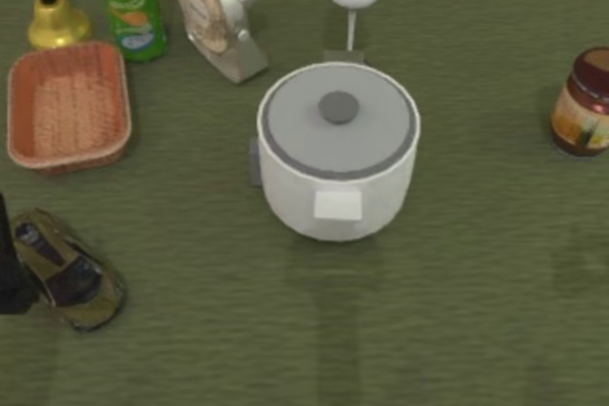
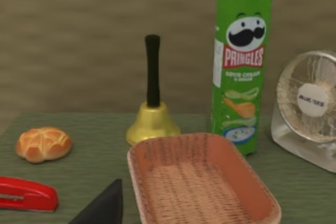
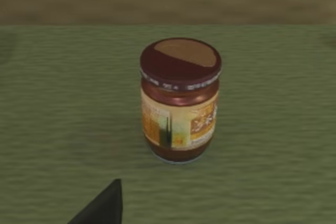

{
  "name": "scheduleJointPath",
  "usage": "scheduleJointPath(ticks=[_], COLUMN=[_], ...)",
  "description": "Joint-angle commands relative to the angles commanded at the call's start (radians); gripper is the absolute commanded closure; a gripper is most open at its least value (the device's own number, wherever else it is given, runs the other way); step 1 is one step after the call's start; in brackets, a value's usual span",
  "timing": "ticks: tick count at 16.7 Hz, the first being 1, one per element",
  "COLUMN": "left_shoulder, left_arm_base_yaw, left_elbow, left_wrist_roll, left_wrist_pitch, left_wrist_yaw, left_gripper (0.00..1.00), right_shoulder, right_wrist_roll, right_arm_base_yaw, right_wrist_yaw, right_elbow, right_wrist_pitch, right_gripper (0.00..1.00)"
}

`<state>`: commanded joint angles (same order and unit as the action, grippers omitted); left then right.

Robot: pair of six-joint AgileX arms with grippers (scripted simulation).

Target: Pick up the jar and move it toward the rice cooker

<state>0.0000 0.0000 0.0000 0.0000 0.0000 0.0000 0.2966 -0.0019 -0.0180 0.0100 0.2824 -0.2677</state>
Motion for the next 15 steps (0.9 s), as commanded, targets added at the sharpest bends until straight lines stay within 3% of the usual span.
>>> scheduleJointPath(ticks=[5, 15], left_shoulder=[0.0, 0.0], left_arm_base_yaw=[0.0, 0.0], left_elbow=[0.0, 0.0], left_wrist_roll=[0.0, 0.0], left_wrist_pitch=[0.0, 0.0], left_wrist_yaw=[0.0, 0.0], left_gripper=[0.0, 0.0], right_shoulder=[0.397, 1.379], right_wrist_roll=[-0.009, -0.067], right_arm_base_yaw=[-0.024, -0.03], right_wrist_yaw=[0.016, 0.023], right_elbow=[0.433, 1.597], right_wrist_pitch=[-0.272, -0.787], right_gripper=[0.0, 0.0])
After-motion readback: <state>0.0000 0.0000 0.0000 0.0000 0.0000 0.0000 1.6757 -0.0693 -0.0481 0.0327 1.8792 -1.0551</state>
